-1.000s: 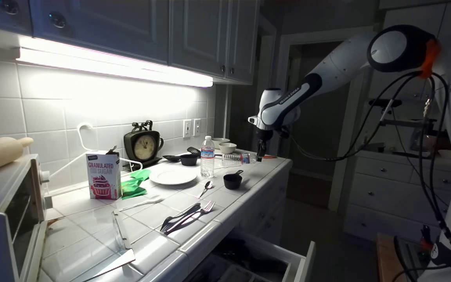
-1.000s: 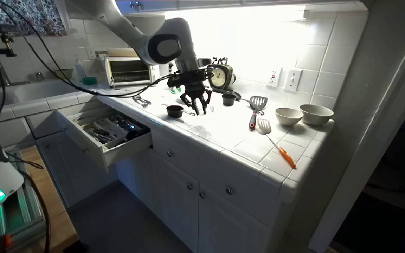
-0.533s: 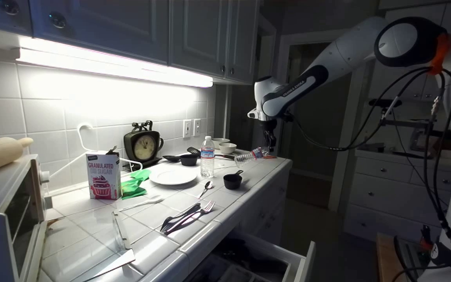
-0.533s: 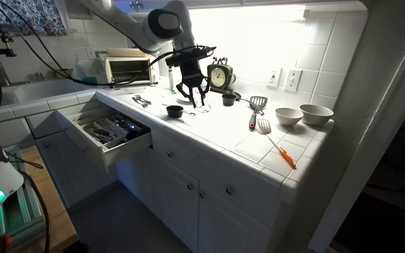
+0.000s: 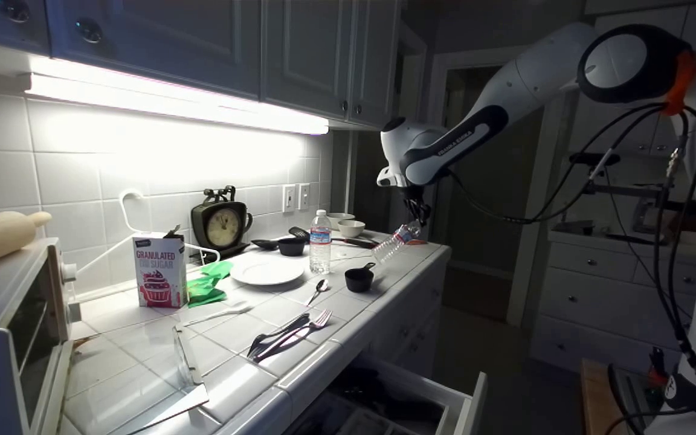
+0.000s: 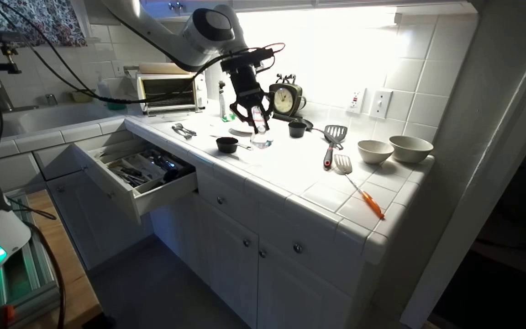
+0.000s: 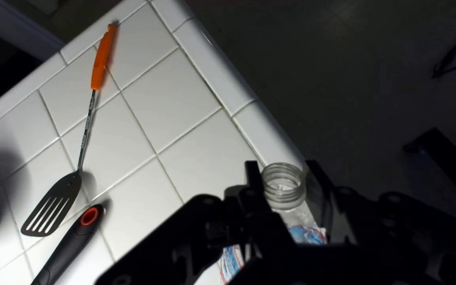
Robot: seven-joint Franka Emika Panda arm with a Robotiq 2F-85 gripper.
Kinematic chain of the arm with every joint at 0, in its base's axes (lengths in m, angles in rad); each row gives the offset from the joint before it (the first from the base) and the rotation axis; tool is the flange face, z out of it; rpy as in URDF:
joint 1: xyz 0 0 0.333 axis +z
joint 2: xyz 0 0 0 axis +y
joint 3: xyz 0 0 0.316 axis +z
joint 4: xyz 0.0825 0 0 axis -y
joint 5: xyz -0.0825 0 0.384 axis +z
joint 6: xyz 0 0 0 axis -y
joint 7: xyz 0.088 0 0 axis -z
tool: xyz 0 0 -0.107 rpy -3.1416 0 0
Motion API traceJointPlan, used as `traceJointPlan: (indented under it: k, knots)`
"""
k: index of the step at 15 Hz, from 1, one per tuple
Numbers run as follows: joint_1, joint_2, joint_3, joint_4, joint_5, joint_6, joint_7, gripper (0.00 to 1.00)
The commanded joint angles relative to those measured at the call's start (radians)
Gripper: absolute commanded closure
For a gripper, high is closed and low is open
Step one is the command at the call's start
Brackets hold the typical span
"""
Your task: Place the water bottle on the right upright.
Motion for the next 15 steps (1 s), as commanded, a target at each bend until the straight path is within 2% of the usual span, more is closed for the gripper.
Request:
traceJointPlan:
  k: [1,10,15]
  knots:
    - [0.011,0.015,0.003,0.023,-0.112,-0.011,-0.089,0.92]
    - [0.054,0.031,0.015,0.014,-0.450,-0.005,-0.113,0.92]
    - [0.067,0.053,0.030,0.001,-0.601,0.000,-0.106,0.92]
